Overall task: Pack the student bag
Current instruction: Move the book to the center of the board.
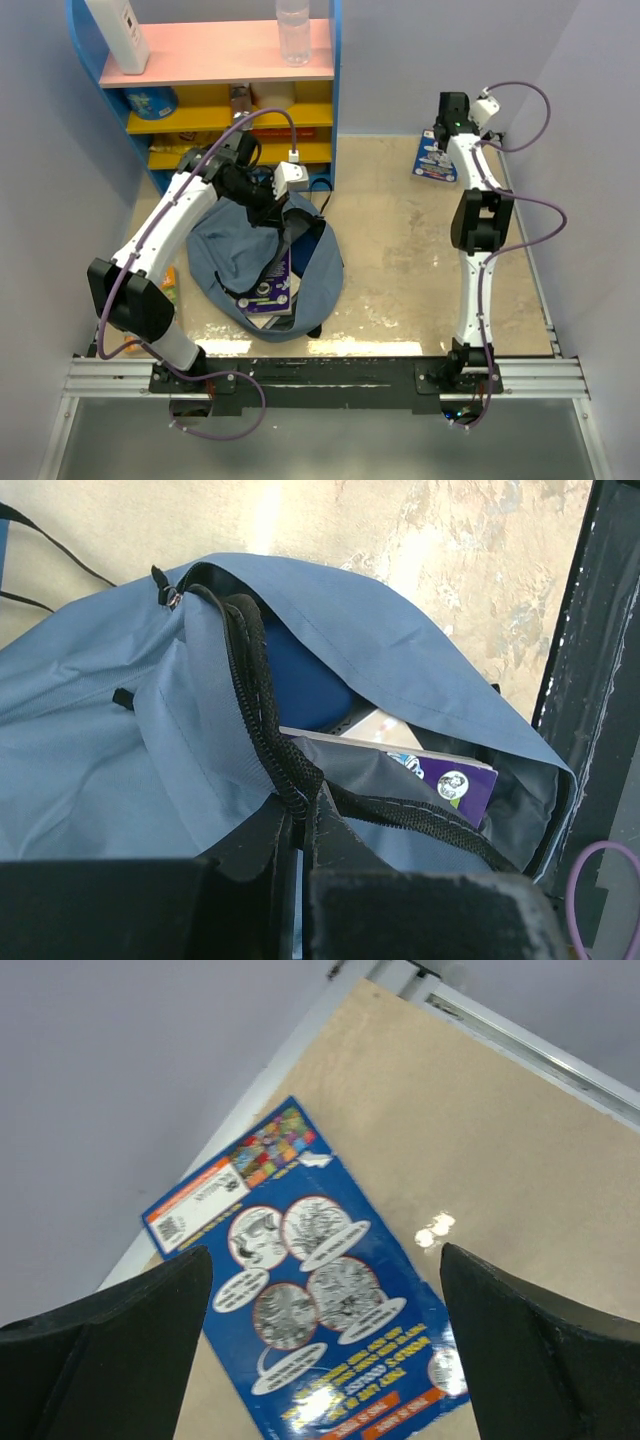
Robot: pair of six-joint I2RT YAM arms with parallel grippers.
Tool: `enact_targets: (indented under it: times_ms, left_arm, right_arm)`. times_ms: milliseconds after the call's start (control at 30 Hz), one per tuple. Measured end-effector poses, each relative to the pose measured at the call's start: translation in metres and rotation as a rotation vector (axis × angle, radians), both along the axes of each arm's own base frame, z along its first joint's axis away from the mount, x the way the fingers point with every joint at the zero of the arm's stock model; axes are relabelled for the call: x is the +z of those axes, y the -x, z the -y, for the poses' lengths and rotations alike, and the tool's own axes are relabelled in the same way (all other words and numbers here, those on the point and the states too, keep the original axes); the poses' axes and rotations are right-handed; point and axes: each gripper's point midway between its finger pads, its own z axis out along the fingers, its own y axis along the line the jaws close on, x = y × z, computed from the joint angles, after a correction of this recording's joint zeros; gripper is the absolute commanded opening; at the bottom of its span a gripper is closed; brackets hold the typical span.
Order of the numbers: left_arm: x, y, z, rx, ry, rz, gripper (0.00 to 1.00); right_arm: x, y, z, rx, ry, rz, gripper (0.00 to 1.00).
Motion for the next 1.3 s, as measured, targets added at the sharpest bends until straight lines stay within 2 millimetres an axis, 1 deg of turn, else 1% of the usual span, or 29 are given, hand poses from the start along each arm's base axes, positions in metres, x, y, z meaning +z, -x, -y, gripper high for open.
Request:
enact_targets:
  times_ms: [67,100,167,267,433,500,567,600,667,800,933,1067,1167,1300]
  left_arm:
    - [-0.002,0.002,-0.002,0.003,0.001,-0.003,0.00]
    - [-0.002,0.002,-0.003,0.004,0.002,-0.003,0.00]
    - [-0.002,0.001,-0.004,0.006,0.003,0.000,0.00]
    - [-0.001,-0.001,-0.006,0.003,0.006,0.008,0.00]
    - [0.000,-0.002,-0.008,0.003,0.014,0.009,0.00]
    - [0.001,-0.001,-0.008,0.000,0.016,0.010,0.00]
    - [0.001,-0.001,-0.008,-0.005,0.018,0.010,0.00]
    - [0.001,-0.001,-0.008,-0.007,0.018,0.012,0.00]
    - [0.002,-0.002,-0.010,-0.005,0.020,0.018,0.00]
    - [0.005,-0.002,-0.015,0.003,0.025,0.026,0.00]
    - [0.007,-0.003,-0.017,0.002,0.032,0.032,0.00]
    - [0.007,-0.002,-0.018,0.000,0.036,0.031,0.00]
    - [0.007,-0.002,-0.018,0.001,0.037,0.030,0.00]
    - [0.007,-0.003,-0.020,0.005,0.037,0.029,0.00]
  right_arm:
    - [0.007,-0.009,-0.012,0.023,0.016,0.010,0.99]
    - [0.007,-0.011,-0.017,0.033,0.021,0.007,0.99]
    - [0.002,-0.008,-0.025,0.047,0.023,-0.019,0.99]
    - [-0.009,0.003,-0.034,0.051,0.010,-0.081,0.98]
    - [-0.029,0.021,-0.033,0.030,0.012,-0.161,0.99]
    - [-0.039,0.032,-0.031,0.017,0.014,-0.198,0.98]
    - [-0.049,0.048,-0.029,0.004,0.018,-0.244,0.99]
    - [-0.050,0.053,-0.027,-0.004,0.022,-0.257,0.99]
    - [-0.050,0.056,-0.027,-0.015,0.021,-0.261,0.98]
    - [-0.045,0.056,-0.026,-0.032,0.010,-0.244,0.99]
    - [-0.034,0.049,-0.025,-0.041,-0.013,-0.203,0.99]
    - [-0.033,0.044,-0.022,-0.044,-0.084,-0.175,0.99]
    - [-0.038,0.040,-0.017,-0.056,-0.126,-0.170,0.99]
    - [-0.053,0.041,-0.012,-0.077,-0.155,-0.187,0.99]
